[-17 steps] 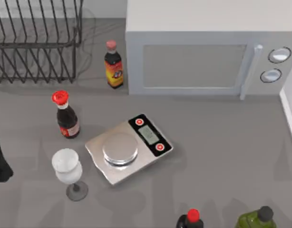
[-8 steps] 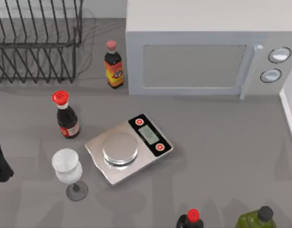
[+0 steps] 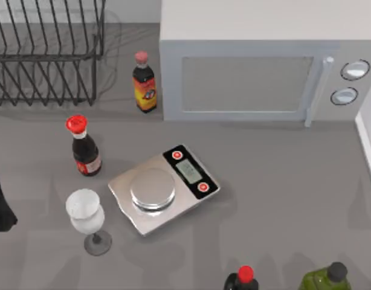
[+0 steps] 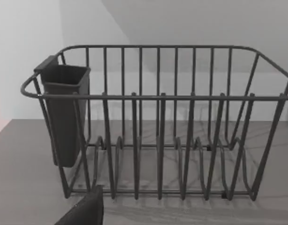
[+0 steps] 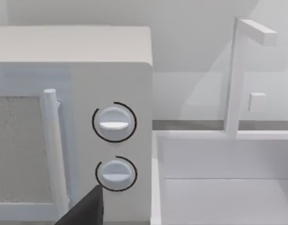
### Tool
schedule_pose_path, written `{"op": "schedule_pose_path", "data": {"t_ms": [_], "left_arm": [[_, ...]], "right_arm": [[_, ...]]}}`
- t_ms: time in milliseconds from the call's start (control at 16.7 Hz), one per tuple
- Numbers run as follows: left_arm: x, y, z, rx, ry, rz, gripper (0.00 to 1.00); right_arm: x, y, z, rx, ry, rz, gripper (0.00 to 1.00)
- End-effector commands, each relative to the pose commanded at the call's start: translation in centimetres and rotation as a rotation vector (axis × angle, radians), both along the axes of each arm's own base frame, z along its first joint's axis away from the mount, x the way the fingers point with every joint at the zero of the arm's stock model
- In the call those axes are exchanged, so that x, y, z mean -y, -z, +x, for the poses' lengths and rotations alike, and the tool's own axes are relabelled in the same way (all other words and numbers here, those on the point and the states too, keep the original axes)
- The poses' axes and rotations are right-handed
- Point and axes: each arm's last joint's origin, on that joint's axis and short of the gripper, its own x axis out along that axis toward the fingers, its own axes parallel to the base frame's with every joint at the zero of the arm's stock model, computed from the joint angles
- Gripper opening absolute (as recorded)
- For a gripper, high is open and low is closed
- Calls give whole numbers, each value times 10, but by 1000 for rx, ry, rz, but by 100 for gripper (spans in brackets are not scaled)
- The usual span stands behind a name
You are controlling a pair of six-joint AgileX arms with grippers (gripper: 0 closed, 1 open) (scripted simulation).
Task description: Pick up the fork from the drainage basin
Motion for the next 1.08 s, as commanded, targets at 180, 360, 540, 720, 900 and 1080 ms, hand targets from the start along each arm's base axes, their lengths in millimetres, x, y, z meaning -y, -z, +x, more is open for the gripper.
{"op": "schedule_pose_path", "data": {"t_ms": [180, 360, 540, 720, 900, 1080], "left_arm": [[0, 0, 0, 0, 0, 0, 100], [0, 0, 0, 0, 0, 0, 100], [0, 0, 0, 0, 0, 0, 100], [0, 0, 0, 0, 0, 0, 100], [0, 0, 0, 0, 0, 0, 100], [0, 0, 0, 0, 0, 0, 100]], "right_arm": [[0, 0, 0, 0, 0, 0, 100], [0, 0, 0, 0, 0, 0, 100], [1, -10, 1, -39, 10, -7, 100], [3, -32, 6, -136, 30, -22, 100], [7, -63, 21, -281, 55, -42, 100], [14, -94, 51, -461, 79, -59, 100]]}}
